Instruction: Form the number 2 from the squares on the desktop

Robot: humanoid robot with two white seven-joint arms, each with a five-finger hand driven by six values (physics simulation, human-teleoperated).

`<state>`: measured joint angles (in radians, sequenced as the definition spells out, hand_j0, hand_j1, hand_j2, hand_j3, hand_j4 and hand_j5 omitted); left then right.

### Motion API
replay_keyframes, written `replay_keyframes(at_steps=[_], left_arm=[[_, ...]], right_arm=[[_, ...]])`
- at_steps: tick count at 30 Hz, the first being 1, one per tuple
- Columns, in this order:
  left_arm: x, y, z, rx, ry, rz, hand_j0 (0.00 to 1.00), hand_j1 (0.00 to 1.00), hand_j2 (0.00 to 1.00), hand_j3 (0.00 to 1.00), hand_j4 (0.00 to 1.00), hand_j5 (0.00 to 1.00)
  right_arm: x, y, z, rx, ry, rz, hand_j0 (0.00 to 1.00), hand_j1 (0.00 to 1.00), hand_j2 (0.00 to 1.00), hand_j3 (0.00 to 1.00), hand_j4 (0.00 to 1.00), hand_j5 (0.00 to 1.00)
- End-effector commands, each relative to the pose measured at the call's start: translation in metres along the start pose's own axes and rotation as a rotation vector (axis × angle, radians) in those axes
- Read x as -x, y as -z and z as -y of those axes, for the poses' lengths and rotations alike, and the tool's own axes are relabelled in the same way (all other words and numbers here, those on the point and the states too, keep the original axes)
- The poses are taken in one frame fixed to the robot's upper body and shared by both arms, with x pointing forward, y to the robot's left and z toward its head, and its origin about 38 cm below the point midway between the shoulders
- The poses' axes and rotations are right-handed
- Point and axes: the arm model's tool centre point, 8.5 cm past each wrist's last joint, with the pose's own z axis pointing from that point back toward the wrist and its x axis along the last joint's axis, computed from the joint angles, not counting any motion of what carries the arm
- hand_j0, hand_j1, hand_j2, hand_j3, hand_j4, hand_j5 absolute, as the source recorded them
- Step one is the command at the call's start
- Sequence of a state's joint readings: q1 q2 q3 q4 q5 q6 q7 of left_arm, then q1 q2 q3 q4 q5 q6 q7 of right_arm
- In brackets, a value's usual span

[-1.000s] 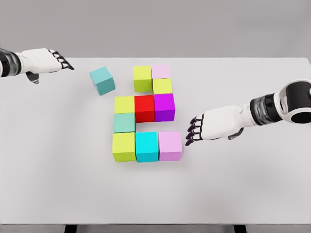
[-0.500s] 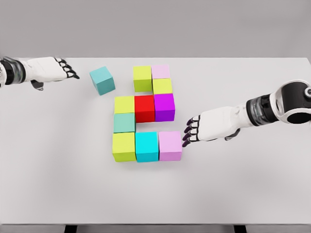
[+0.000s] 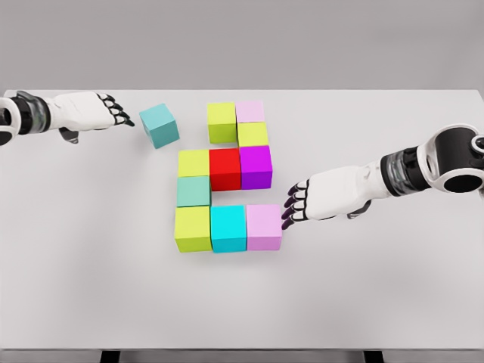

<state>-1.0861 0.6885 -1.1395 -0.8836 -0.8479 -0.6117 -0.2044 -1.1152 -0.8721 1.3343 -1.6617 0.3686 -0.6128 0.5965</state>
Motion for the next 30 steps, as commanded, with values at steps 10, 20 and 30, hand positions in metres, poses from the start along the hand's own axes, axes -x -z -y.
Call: replay_keyframes(at_steps=[10, 20, 30], left_arm=[[-0.004, 0.020, -0.011, -0.006, -0.020, 0.004, 1.00, 1.00, 1.00, 1.00, 1.00, 1.00], [0.002, 0.022, -0.016, -0.008, -0.034, -0.013, 1.00, 1.00, 1.00, 1.00, 1.00, 1.00], [0.001, 0.032, -0.026, -0.019, -0.046, -0.014, 1.00, 1.00, 1.00, 1.00, 1.00, 1.00]], right_arm=[[0.070, -0.167, -0.035, 0.680, 0.510, -0.298, 1.00, 1.00, 1.00, 1.00, 1.00, 1.00], [0.076, -0.096, -0.106, 1.109, 0.910, -0.183, 1.00, 1.00, 1.00, 1.00, 1.00, 1.00], [0.049, -0.061, -0.193, 1.081, 1.158, -0.260, 1.00, 1.00, 1.00, 1.00, 1.00, 1.00]])
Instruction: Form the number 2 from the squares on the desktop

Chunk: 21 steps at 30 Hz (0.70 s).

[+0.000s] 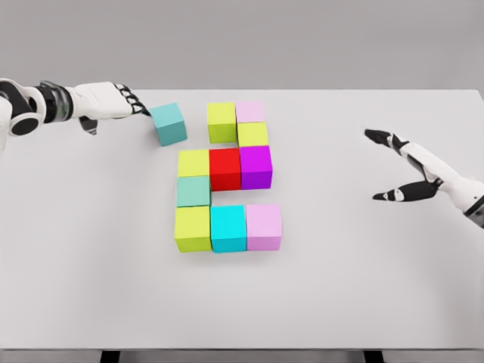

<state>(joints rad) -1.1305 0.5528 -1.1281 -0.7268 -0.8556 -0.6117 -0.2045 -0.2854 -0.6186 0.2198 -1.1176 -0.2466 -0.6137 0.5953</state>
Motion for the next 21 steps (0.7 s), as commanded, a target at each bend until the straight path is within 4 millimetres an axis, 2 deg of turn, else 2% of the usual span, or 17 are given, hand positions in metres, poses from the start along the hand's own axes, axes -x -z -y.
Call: replay_keyframes(at_steps=[1, 5, 6, 9, 21], left_arm=[[0.000, 0.002, -0.001, -0.004, -0.009, -0.002, 1.00, 1.00, 1.00, 1.00, 1.00, 1.00], [-0.004, 0.007, -0.005, -0.010, -0.012, 0.006, 1.00, 1.00, 1.00, 1.00, 1.00, 1.00], [-0.004, 0.007, -0.007, -0.015, -0.012, 0.006, 1.00, 1.00, 1.00, 1.00, 1.00, 1.00], [-0.005, 0.009, -0.011, -0.023, -0.010, 0.008, 1.00, 1.00, 1.00, 1.00, 1.00, 1.00], [0.001, 0.005, -0.014, -0.037, -0.032, -0.007, 1.00, 1.00, 1.00, 1.00, 1.00, 1.00]], right_arm=[[0.001, -0.004, 0.009, 0.050, 0.013, 0.004, 1.00, 1.00, 1.00, 1.00, 1.00, 1.00], [0.006, -0.021, 0.021, 0.121, 0.023, -0.013, 1.00, 1.00, 1.00, 1.00, 1.00, 1.00], [0.015, -0.029, 0.023, 0.147, 0.038, -0.042, 1.00, 1.00, 1.00, 1.00, 1.00, 1.00], [0.023, -0.037, 0.026, 0.168, 0.050, -0.067, 1.00, 1.00, 1.00, 1.00, 1.00, 1.00], [0.023, -0.036, 0.026, 0.167, 0.049, -0.070, 1.00, 1.00, 1.00, 1.00, 1.00, 1.00]])
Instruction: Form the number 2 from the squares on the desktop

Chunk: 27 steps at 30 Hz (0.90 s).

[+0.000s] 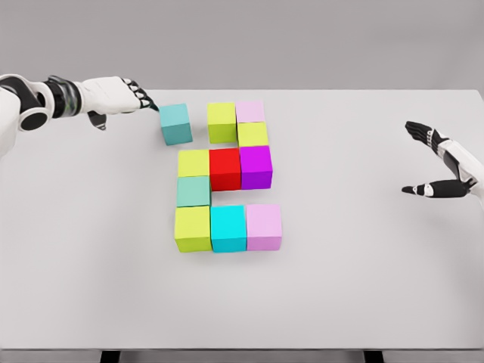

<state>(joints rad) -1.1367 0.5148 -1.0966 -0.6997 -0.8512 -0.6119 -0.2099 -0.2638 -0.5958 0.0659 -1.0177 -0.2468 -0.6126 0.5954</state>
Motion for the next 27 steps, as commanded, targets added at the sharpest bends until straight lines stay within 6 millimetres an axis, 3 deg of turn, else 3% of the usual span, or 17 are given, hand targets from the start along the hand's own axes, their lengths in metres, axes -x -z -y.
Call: replay_keyframes(at_steps=[1, 6, 11, 18, 27], left_arm=[[0.003, -0.003, 0.000, -0.007, -0.011, -0.007, 1.00, 1.00, 1.00, 1.00, 1.00, 1.00], [0.016, -0.020, 0.014, 0.020, -0.007, -0.035, 1.00, 1.00, 1.00, 1.00, 1.00, 1.00], [0.010, -0.027, 0.013, 0.022, 0.045, -0.007, 1.00, 1.00, 1.00, 1.00, 1.00, 1.00], [-0.010, -0.015, 0.017, 0.050, 0.088, 0.049, 1.00, 1.00, 1.00, 1.00, 1.00, 1.00], [-0.020, -0.005, 0.009, 0.036, 0.096, 0.072, 1.00, 1.00, 1.00, 1.00, 1.00, 1.00]], right_arm=[[0.000, 0.000, 0.000, 0.002, 0.006, 0.002, 1.00, 1.00, 1.00, 1.00, 1.00, 1.00], [0.000, 0.003, -0.005, -0.001, 0.015, 0.008, 1.00, 1.00, 1.00, 1.00, 1.00, 1.00], [0.000, 0.003, -0.005, -0.001, 0.015, 0.008, 1.00, 1.00, 1.00, 1.00, 1.00, 1.00], [0.000, 0.003, -0.005, -0.002, 0.014, 0.008, 1.00, 1.00, 1.00, 1.00, 1.00, 1.00], [0.000, 0.003, -0.005, -0.003, 0.012, 0.007, 1.00, 1.00, 1.00, 1.00, 1.00, 1.00]])
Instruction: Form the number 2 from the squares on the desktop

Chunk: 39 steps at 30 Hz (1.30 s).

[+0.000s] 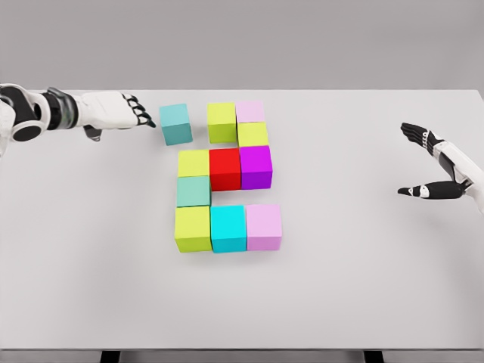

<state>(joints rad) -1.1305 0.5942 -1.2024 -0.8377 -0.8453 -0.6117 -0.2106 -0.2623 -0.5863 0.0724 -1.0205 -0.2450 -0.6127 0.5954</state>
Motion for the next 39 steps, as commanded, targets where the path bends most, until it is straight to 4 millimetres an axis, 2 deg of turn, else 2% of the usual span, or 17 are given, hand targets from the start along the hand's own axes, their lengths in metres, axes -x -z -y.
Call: replay_keyframes(at_steps=[1, 14, 22, 39], left_arm=[[-0.004, 0.004, -0.005, -0.010, 0.001, 0.009, 1.00, 1.00, 1.00, 1.00, 1.00, 1.00], [-0.010, 0.015, -0.018, -0.029, 0.006, 0.024, 1.00, 1.00, 1.00, 1.00, 1.00, 1.00], [0.007, 0.007, -0.008, -0.002, -0.025, -0.023, 1.00, 1.00, 1.00, 1.00, 1.00, 1.00], [-0.001, 0.025, -0.027, -0.022, -0.028, -0.007, 1.00, 1.00, 1.00, 1.00, 1.00, 1.00]], right_arm=[[-0.001, 0.000, 0.001, 0.005, 0.005, 0.003, 1.00, 1.00, 1.00, 1.00, 1.00, 1.00], [-0.001, 0.000, 0.001, 0.005, 0.005, 0.003, 1.00, 1.00, 1.00, 1.00, 1.00, 1.00], [-0.001, 0.000, 0.001, 0.005, 0.004, 0.004, 1.00, 1.00, 1.00, 1.00, 1.00, 1.00], [-0.001, 0.000, 0.001, 0.004, 0.004, 0.004, 1.00, 1.00, 1.00, 1.00, 1.00, 1.00]])
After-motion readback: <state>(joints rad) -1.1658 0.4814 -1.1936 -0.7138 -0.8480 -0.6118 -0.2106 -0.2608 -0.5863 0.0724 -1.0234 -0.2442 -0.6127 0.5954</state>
